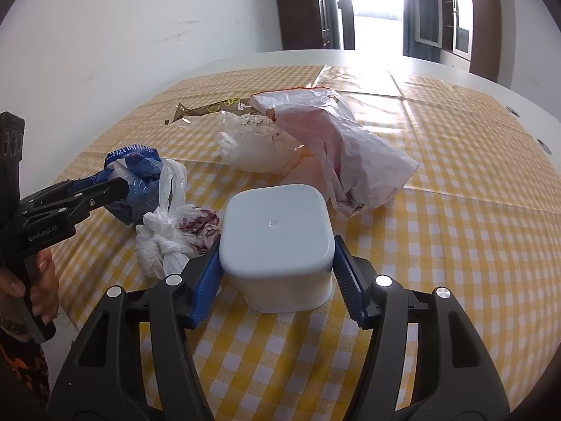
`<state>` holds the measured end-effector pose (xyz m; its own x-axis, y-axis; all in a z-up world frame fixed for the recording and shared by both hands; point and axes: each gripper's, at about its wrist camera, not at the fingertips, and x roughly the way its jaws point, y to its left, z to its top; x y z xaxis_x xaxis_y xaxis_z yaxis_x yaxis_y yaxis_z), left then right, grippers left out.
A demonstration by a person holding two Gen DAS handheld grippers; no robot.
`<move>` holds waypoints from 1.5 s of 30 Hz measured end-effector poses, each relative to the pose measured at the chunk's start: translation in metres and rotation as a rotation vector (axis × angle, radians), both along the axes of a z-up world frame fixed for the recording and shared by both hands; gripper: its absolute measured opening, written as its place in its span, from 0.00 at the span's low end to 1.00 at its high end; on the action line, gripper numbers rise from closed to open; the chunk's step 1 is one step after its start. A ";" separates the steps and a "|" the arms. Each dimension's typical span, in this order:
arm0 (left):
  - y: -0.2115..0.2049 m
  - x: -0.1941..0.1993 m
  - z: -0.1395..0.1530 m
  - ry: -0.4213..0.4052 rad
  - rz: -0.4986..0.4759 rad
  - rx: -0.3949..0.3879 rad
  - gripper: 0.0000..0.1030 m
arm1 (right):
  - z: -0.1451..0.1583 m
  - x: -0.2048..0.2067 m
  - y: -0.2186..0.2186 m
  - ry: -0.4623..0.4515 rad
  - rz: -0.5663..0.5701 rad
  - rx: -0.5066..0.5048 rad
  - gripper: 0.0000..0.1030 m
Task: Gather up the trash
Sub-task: 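Grasp the blue plastic bag with the left gripper while the right grasps the white tub, then carry the blue bag and white tub down over the blue wastebasket with both grippers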
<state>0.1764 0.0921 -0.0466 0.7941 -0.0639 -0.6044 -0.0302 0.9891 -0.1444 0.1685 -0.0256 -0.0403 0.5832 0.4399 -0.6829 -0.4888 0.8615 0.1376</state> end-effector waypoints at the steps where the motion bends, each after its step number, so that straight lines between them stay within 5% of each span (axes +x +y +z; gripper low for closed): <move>1: 0.000 -0.004 0.002 -0.009 0.007 -0.004 0.44 | 0.001 -0.002 -0.002 -0.004 -0.001 0.006 0.55; 21: -0.035 -0.088 0.033 -0.111 0.065 0.000 0.44 | 0.025 -0.068 -0.036 -0.083 0.018 0.057 0.55; 45: -0.086 -0.195 0.030 -0.135 0.026 0.009 0.44 | 0.020 -0.175 -0.077 -0.139 0.096 0.080 0.55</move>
